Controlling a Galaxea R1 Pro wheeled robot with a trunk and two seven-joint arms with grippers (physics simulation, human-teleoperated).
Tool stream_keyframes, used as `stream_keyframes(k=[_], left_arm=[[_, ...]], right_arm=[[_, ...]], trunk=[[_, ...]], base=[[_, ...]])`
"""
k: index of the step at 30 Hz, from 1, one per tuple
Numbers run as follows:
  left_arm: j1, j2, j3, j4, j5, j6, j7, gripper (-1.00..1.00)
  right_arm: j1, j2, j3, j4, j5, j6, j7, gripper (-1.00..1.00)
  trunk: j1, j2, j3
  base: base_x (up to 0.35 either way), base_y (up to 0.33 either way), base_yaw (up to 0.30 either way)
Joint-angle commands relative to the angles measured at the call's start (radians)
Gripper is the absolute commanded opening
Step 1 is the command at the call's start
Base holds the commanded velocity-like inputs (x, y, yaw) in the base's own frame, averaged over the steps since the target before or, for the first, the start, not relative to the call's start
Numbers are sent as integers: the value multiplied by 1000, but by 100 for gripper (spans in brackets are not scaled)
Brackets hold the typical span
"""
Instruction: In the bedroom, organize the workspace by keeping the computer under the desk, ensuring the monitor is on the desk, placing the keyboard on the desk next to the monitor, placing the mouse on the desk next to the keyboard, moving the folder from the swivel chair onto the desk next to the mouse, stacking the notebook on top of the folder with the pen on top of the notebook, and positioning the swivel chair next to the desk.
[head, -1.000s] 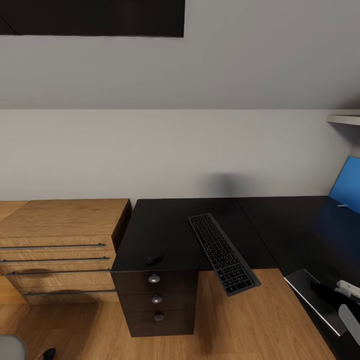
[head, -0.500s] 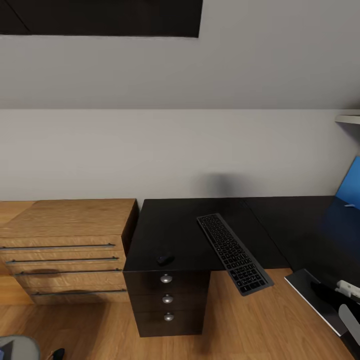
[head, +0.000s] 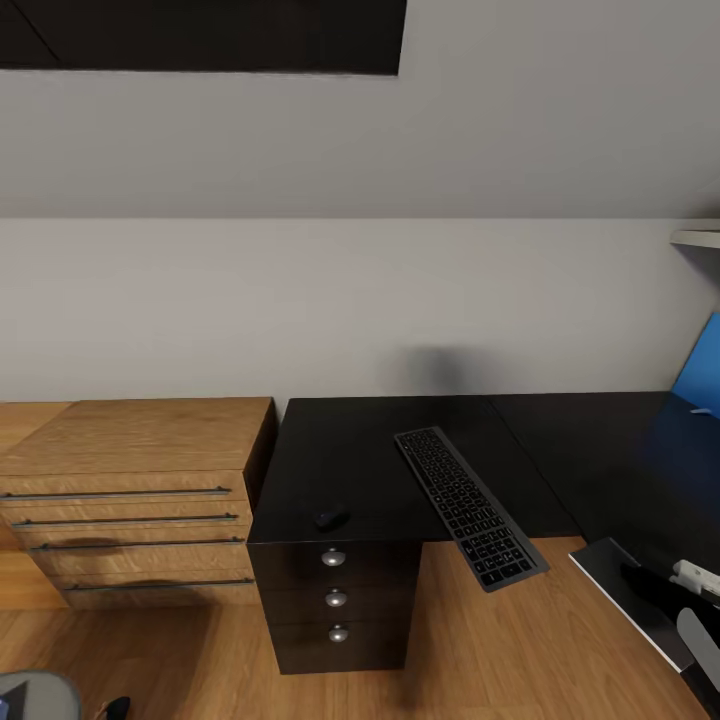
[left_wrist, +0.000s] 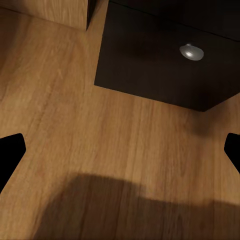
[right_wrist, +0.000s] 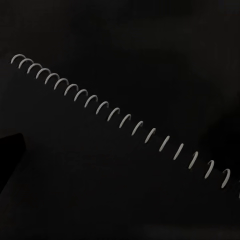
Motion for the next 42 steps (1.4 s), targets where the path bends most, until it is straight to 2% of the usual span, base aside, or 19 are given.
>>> stream_keyframes(k=[1, 29, 42], left_arm=[[-1, 0, -3, 2, 11, -3, -8, 100], [-1, 0, -3, 2, 13, 2, -5, 100], [-1, 0, -3, 2, 13, 3, -6, 100]], right_arm=[[1, 0, 1, 56, -20, 4, -4, 100], [0, -1, -1, 54, -21, -2, -4, 100], [0, -1, -1, 45, -20, -71, -3, 100]], trunk=[[0, -1, -1], [0, -1, -1], [0, -1, -1]], base=[[0, 0, 0], [-19, 0, 0], [0, 0, 0]])
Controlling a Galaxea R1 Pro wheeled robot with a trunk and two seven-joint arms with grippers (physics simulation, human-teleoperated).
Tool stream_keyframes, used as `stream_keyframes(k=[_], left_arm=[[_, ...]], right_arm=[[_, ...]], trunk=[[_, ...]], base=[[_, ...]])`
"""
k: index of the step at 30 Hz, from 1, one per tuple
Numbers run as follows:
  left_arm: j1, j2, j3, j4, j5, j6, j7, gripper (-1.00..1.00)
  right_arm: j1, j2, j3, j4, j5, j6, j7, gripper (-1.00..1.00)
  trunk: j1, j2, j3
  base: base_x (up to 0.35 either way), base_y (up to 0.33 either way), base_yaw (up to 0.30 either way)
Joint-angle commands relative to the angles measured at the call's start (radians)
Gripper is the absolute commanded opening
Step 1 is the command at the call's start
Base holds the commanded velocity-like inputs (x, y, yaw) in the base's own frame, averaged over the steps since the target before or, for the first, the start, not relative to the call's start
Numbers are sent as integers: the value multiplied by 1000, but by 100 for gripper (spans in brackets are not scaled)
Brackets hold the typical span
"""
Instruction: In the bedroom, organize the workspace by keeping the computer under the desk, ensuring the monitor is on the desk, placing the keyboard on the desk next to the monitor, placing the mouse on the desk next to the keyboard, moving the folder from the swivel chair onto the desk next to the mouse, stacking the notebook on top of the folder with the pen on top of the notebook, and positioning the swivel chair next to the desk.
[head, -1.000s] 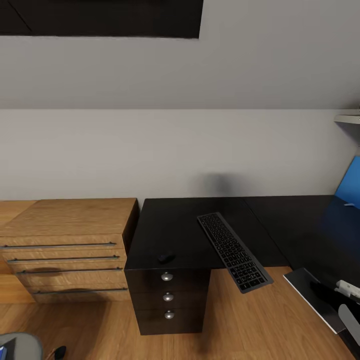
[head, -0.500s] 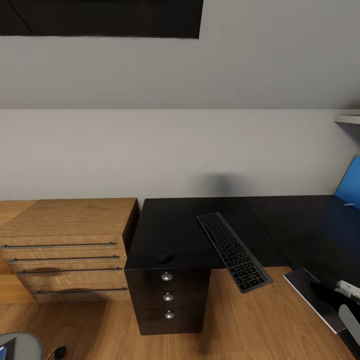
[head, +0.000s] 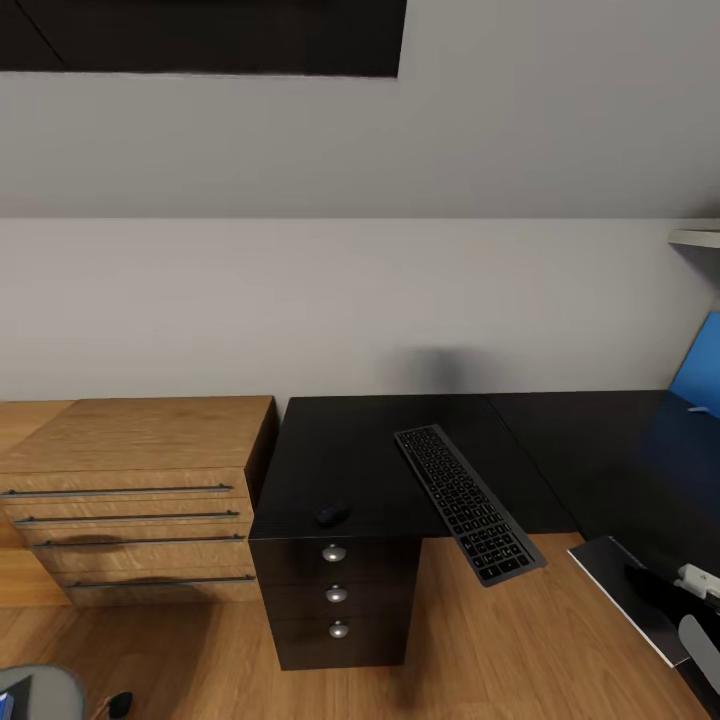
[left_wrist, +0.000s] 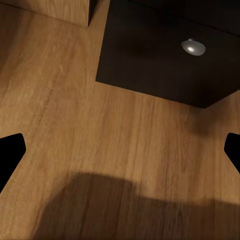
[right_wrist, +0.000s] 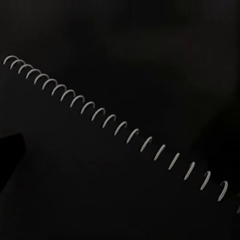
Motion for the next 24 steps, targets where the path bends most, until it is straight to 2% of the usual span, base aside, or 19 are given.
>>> stream_keyframes(k=[1, 11, 24], left_arm=[[-1, 0, -3, 2, 11, -3, -8, 100], [-1, -1, -3, 2, 11, -2, -6, 100], [-1, -2, -4, 2, 10, 0, -8, 100]], right_arm=[[1, 0, 0, 5, -8, 3, -6, 100], [1, 0, -13, -67, -8, -2, -5, 100], [1, 2, -14, -116, -8, -6, -4, 100]], trunk=[[0, -1, -1], [0, -1, -1], [0, -1, -1]], base=[[0, 0, 0], [0, 0, 0], [0, 0, 0]])
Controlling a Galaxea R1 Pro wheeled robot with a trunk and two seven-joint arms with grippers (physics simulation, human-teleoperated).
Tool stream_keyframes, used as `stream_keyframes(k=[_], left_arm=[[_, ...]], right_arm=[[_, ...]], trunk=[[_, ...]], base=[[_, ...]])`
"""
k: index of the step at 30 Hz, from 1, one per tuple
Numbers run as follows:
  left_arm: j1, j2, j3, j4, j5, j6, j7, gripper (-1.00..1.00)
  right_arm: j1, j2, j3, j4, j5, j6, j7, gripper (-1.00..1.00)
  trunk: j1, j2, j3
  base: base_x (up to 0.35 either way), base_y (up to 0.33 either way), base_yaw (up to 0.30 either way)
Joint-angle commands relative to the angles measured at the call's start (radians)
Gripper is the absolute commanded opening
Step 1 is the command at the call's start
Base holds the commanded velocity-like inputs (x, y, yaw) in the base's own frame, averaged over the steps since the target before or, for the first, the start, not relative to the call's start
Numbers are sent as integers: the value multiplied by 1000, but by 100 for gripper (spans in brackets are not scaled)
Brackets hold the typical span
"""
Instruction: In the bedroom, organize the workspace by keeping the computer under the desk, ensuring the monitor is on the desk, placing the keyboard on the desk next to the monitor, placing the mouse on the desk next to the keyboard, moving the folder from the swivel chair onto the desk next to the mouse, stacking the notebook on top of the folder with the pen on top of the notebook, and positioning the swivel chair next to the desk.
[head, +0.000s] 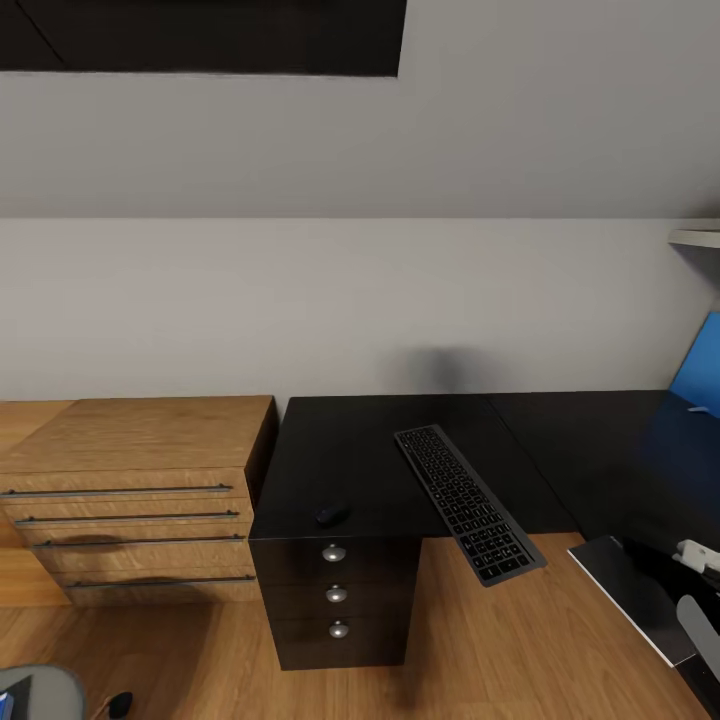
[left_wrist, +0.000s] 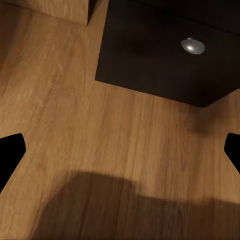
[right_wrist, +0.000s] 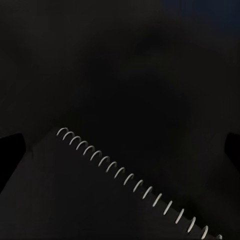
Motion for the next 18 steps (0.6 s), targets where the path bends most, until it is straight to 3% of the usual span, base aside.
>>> stream_keyframes(k=[1, 18], left_arm=[[-1, 0, -3, 2, 11, -3, -8, 100], [-1, 0, -3, 2, 11, -3, -9, 100]], right_arm=[[0, 0, 1, -8, -9, 5, -5, 100], [1, 32, 7, -41, 0, -9, 48, 100]], trunk=[[0, -1, -1], [0, -1, -1]], base=[[0, 0, 0], [0, 0, 0]])
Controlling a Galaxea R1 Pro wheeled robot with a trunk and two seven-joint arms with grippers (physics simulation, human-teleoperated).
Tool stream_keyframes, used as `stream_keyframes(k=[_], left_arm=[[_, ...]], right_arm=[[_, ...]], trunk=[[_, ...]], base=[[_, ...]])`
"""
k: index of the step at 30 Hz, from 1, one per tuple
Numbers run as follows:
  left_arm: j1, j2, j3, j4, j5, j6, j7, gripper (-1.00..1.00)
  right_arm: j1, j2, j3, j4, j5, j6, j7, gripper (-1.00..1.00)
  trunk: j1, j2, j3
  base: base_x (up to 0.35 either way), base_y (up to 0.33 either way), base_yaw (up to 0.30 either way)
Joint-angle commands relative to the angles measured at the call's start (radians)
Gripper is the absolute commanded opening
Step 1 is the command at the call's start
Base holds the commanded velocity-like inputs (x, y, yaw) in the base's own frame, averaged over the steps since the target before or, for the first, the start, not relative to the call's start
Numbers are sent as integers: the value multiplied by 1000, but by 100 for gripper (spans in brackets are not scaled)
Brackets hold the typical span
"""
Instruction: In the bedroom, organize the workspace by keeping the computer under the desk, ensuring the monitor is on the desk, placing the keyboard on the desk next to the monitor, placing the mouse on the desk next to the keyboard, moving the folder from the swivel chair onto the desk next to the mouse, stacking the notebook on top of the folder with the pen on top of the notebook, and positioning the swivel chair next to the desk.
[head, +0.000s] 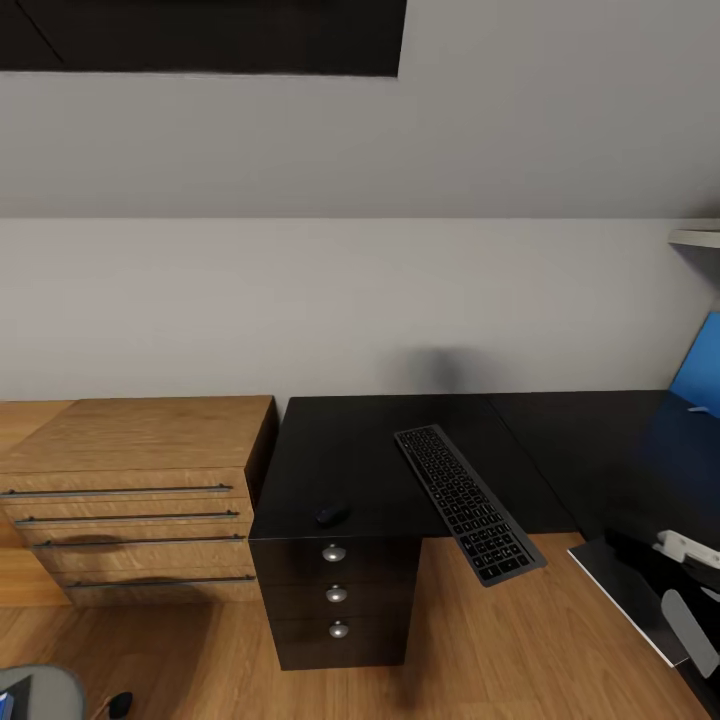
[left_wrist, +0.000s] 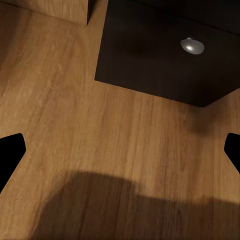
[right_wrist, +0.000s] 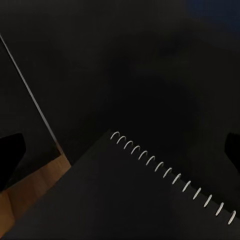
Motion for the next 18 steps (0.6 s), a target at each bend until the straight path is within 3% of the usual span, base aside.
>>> stream_keyframes(k=[1, 15, 18], left_arm=[[-1, 0, -3, 2, 11, -3, -8, 100], [-1, 0, -3, 2, 12, -4, -7, 100], [-1, 0, -3, 2, 12, -3, -6, 100]], right_arm=[[0, 0, -1, -2, -9, 5, 0, 100], [0, 24, -2, -13, -8, 4, 1, 100], [0, 29, -2, -13, -8, 4, 1, 100]], trunk=[[0, -1, -1], [0, -1, -1], [0, -1, -1]], base=[[0, 0, 0], [0, 0, 0], [-254, 0, 0]])
